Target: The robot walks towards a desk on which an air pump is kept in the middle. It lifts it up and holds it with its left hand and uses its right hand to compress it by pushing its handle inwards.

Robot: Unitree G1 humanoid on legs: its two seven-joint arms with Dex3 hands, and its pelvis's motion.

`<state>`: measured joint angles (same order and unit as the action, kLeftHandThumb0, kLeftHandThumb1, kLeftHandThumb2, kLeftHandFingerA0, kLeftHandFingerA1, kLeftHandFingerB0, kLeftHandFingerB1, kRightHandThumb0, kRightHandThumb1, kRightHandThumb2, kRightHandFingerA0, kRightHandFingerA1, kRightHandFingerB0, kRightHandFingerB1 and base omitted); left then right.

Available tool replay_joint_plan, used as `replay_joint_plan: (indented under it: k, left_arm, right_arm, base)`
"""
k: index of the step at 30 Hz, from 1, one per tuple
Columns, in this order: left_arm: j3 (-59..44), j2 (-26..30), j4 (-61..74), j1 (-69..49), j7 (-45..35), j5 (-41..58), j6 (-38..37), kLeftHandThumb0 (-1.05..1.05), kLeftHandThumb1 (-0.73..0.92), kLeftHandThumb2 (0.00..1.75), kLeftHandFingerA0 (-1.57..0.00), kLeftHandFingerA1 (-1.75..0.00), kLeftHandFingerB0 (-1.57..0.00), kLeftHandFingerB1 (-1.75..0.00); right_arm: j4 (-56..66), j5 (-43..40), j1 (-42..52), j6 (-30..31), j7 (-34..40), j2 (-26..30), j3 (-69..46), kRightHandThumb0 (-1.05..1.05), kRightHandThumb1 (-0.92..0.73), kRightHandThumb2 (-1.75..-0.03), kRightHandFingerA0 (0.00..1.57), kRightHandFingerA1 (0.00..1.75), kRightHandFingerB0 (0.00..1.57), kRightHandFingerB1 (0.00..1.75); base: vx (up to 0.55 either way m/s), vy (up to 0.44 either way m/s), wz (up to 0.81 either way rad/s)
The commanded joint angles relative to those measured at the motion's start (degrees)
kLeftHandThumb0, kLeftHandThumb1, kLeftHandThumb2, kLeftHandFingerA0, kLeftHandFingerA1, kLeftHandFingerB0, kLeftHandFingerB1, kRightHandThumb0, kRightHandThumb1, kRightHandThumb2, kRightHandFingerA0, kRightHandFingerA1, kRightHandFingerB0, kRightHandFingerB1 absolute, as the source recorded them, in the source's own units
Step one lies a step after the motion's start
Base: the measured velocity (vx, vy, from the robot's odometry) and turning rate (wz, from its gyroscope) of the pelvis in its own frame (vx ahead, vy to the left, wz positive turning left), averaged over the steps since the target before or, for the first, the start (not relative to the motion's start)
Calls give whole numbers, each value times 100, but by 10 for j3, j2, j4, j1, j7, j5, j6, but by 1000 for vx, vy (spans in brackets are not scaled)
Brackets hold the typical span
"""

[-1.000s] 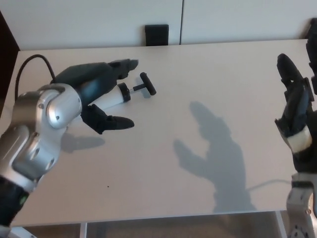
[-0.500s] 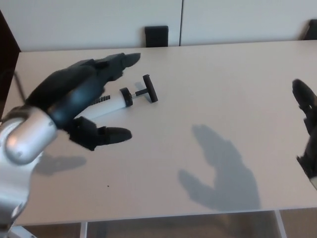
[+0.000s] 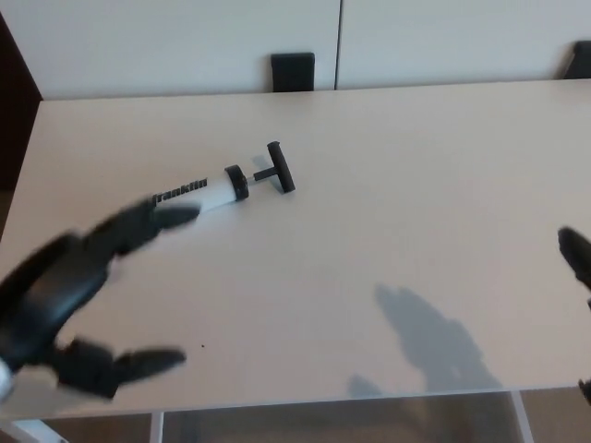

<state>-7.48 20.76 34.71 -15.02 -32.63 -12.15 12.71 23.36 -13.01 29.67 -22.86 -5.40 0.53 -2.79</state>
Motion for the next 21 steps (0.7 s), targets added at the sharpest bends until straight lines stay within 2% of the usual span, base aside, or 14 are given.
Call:
replay_joint_plan:
  k: [1, 9, 15, 18, 21]
  left_arm:
    - [-301, -46, -6, -347, -330, 488, -166, -50, 47, 55, -29, -35, -42, -34]
    - [-339, -2, -80, -343, -415, 503, -142, -44, 46, 54, -35, -35, -48, -35]
    - [-351, 34, -131, -344, -489, 507, -125, -40, 48, 55, -32, -37, -49, -36]
    - [-358, 78, -221, -333, -549, 475, -148, -42, 48, 55, -40, -39, -50, -36]
    - [-363, 98, -254, -342, -563, 450, -167, -42, 48, 55, -40, -39, -50, -36]
  right_arm:
    - [37, -47, 232, -237, -139, 70, -15, -79, -89, -67, 25, 36, 20, 30]
    - [-21, -45, 233, -254, -148, 72, -23, -80, -89, -67, 26, 34, 22, 29]
    - [-65, -43, 238, -269, -157, 81, -32, -79, -89, -67, 25, 32, 22, 29]
    - [-122, -61, 235, -272, -170, 84, -47, -81, -86, -66, 30, 36, 24, 30]
    - [-149, -66, 235, -264, -169, 80, -56, -81, -86, -66, 30, 36, 24, 30]
  base:
    - [0, 0, 0]
    - [0, 0, 0]
    - [0, 0, 0]
    - [0, 0, 0]
    - [0, 0, 0]
